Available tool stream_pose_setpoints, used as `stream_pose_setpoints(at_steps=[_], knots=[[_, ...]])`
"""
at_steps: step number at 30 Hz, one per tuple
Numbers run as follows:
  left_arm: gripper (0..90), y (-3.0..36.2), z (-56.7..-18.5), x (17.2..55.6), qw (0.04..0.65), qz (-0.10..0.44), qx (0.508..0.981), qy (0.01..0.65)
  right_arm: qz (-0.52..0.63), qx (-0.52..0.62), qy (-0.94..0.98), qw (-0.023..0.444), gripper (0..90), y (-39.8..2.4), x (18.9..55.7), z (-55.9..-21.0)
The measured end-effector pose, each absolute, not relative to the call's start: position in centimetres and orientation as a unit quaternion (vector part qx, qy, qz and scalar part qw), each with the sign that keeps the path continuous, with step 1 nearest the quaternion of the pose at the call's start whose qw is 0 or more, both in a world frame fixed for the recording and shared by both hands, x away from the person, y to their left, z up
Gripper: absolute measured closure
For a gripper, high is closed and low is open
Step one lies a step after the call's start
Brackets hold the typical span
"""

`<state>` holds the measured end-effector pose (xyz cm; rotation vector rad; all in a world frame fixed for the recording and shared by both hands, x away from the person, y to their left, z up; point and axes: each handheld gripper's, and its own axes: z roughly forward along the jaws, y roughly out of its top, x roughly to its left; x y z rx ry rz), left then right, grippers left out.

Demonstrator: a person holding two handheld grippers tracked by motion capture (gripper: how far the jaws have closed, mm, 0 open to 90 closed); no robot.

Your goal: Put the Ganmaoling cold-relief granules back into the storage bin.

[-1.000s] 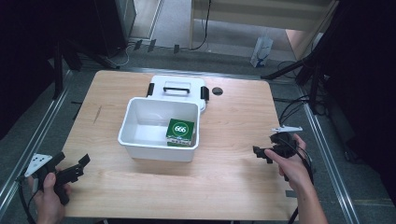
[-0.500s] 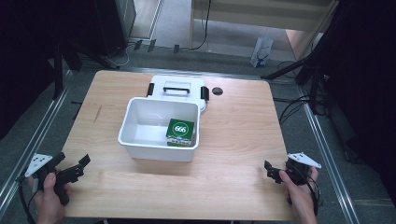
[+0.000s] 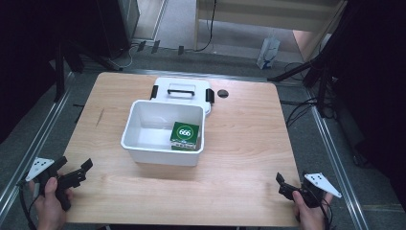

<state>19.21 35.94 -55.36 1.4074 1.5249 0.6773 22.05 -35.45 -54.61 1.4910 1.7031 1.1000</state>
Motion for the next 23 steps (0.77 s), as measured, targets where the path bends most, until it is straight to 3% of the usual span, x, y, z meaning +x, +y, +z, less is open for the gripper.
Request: stream_pose_setpoints(at_steps=[8,22,23], knots=[[1.0,35.87,-55.35,19.26,0.46,0.275,0.576,0.617,0.404,0.56,0.648,0.323,0.0,-34.92,21.71,-54.62],[1.0,35.86,-55.35,19.4,0.459,0.27,0.583,0.614,0.409,0.578,0.639,0.299,0.0,-35.4,22.11,-54.65],[1.0,35.86,-55.35,19.4,0.458,0.271,0.583,0.614,0.417,0.577,0.64,0.288,4.3,-35.56,22.13,-54.66]])
